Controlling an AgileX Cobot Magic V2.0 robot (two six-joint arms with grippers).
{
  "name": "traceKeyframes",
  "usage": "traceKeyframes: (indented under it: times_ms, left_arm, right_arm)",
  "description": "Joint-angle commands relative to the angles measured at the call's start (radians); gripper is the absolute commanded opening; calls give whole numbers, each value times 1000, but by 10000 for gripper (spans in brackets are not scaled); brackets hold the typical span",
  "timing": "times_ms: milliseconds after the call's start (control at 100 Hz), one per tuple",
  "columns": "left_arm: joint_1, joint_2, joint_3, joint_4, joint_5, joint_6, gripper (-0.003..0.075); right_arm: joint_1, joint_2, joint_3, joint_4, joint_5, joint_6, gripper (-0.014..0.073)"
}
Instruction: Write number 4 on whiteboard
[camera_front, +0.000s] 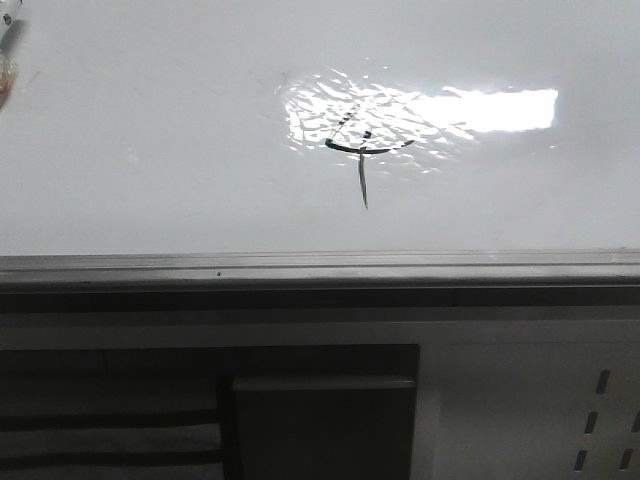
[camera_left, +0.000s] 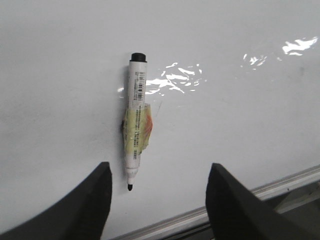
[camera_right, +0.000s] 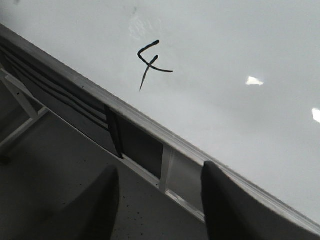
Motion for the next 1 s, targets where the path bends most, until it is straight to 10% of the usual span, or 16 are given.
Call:
traceKeyframes:
  times_ms: [0, 260, 500, 590, 990]
  left_arm:
    - [1, -104, 4, -4, -27, -6, 388]
    - [1, -338, 228, -15, -76, -6, 365]
    - [1, -379, 325, -15, -178, -6, 81]
    - [1, -379, 325, -15, -183, -6, -20]
    - [1, -379, 325, -15, -183, -6, -20]
  right_arm:
    - [-6, -3, 5, -10, -94, 19, 331]
    - [-6, -3, 111, -10, -270, 27, 235]
    - [-6, -3, 132, -10, -288, 27, -74]
    - [-6, -3, 132, -10, -282, 27, -72]
    - [-6, -3, 132, -10, -274, 27, -72]
